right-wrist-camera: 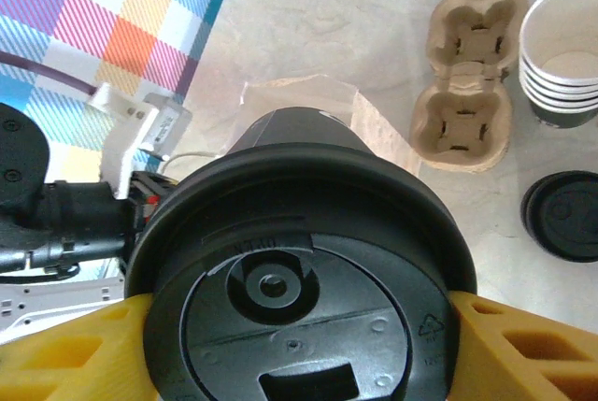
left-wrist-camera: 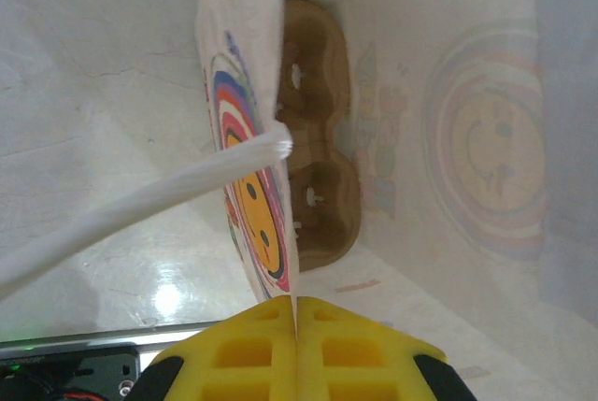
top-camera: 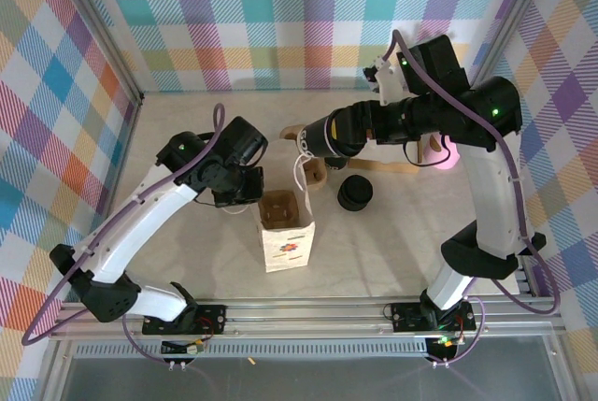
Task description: Pack the takeout coffee
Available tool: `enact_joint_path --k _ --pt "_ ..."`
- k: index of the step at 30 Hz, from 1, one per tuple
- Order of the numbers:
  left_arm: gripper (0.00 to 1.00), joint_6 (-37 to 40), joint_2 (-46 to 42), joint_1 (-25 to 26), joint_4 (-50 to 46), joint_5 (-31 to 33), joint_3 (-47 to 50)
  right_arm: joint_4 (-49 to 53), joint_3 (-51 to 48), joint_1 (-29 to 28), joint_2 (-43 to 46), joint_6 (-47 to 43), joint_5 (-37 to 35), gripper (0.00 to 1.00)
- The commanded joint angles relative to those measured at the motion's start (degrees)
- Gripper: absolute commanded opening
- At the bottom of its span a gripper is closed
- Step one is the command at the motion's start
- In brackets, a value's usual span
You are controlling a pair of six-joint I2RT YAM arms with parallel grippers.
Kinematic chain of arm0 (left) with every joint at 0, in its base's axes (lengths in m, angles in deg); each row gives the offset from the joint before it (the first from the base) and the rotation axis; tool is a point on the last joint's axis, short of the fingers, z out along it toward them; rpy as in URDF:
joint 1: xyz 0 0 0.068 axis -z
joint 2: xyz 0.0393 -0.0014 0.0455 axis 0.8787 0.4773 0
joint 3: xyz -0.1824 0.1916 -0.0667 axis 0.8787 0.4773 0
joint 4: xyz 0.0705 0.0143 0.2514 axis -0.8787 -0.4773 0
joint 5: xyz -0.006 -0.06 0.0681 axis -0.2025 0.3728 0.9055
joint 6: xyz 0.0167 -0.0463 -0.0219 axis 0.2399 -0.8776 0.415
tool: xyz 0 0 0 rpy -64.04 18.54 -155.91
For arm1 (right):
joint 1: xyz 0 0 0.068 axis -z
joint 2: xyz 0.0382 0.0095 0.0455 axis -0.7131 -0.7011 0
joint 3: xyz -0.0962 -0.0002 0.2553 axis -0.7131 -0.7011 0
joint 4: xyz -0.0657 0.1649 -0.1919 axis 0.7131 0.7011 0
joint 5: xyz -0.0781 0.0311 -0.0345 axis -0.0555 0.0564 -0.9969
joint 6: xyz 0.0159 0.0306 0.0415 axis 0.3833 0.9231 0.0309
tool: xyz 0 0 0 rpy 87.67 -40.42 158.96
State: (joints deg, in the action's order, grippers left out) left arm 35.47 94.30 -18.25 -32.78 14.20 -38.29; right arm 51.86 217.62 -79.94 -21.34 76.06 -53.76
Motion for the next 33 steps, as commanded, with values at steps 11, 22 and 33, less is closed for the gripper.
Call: enact_joint_path --k 11,22,33 --pt "0.00 -0.7 1.8 2.3 4.2 2.9 -1.0 -0.3 1.9 0.1 0.3 4.9 6.8 0.39" --pt "0.00 -1.5 1.5 2.9 5.9 2.8 -0.3 -4.5 2.2 -0.1 -0.4 7.8 9.1 0.38" --pt "0.00 -4.0 -2.4 3.1 8.8 3.4 4.0 -3.3 2.3 -3.0 -4.5 7.3 6.3 0.38"
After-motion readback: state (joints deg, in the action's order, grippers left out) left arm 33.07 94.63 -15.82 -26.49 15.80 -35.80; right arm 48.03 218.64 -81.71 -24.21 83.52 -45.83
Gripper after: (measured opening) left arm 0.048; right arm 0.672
